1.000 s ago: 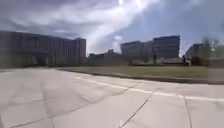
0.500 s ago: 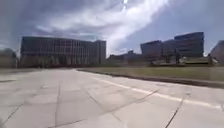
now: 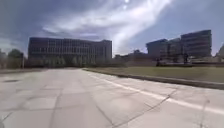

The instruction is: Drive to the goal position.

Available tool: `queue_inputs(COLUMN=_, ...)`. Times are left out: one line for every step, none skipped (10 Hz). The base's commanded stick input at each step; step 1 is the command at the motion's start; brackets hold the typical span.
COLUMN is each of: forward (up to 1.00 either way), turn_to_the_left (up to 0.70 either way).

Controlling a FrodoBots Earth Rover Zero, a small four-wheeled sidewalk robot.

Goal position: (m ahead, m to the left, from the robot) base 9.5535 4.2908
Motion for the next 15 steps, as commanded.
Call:
queue_inputs(forward=0.7, turn_to_the_left=0.0)
queue_inputs(forward=0.7, turn_to_the_left=0.09)
queue_inputs(forward=0.7, turn_to_the_left=0.35)
queue_inputs(forward=0.7, turn_to_the_left=0.35)
queue_inputs(forward=0.7, turn_to_the_left=0.35)
queue_inputs(forward=0.7, turn_to_the_left=0.35)
queue_inputs(forward=0.7, turn_to_the_left=0.35)
queue_inputs(forward=0.7, turn_to_the_left=0.35)
queue_inputs(forward=0.7, turn_to_the_left=0.35)
queue_inputs(forward=0.7, turn_to_the_left=0.35)
queue_inputs(forward=0.7, turn_to_the_left=0.35)
queue_inputs(forward=0.7, turn_to_the_left=0.35)
queue_inputs(forward=0.7, turn_to_the_left=0.17)
queue_inputs(forward=0.7, turn_to_the_left=0.0)
queue_inputs(forward=0.7, turn_to_the_left=0.0)
